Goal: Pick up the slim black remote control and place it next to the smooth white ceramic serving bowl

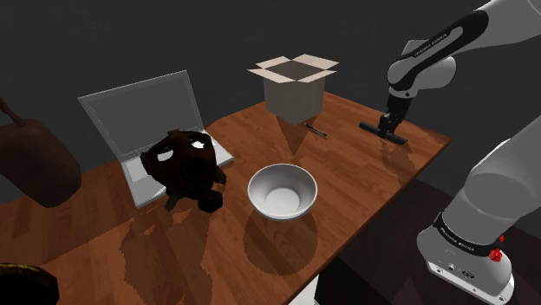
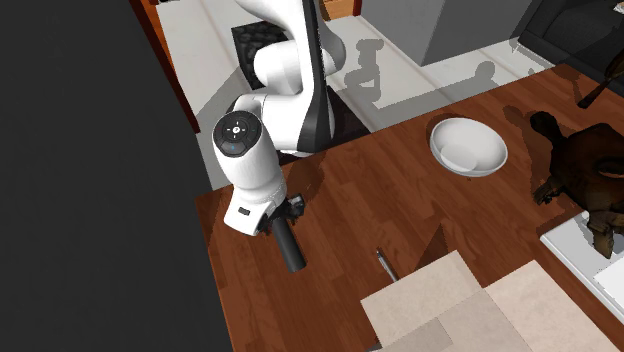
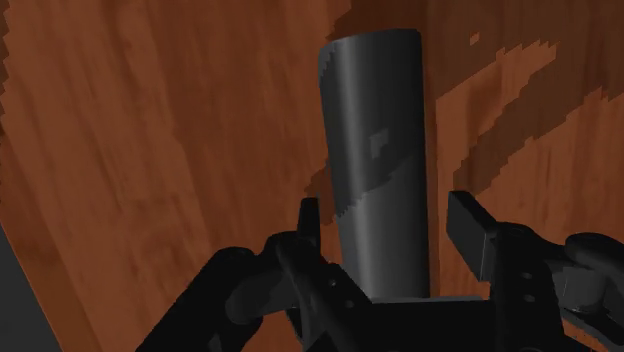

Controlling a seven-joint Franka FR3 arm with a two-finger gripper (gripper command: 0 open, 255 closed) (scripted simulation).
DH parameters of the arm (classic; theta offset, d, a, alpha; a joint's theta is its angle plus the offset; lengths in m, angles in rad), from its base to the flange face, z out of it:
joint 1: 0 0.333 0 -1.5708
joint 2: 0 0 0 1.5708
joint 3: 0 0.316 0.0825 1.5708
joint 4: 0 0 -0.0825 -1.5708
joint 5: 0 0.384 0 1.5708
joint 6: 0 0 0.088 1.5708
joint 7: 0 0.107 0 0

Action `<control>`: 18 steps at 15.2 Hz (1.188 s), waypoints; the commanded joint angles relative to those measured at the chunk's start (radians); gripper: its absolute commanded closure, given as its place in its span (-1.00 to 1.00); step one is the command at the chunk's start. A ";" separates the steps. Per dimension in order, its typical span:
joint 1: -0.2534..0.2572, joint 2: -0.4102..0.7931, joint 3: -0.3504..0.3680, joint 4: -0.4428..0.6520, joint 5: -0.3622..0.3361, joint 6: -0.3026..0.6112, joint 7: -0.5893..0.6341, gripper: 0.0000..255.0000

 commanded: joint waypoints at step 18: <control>-0.018 -0.100 0.028 0.051 -0.040 -0.145 0.041 1.00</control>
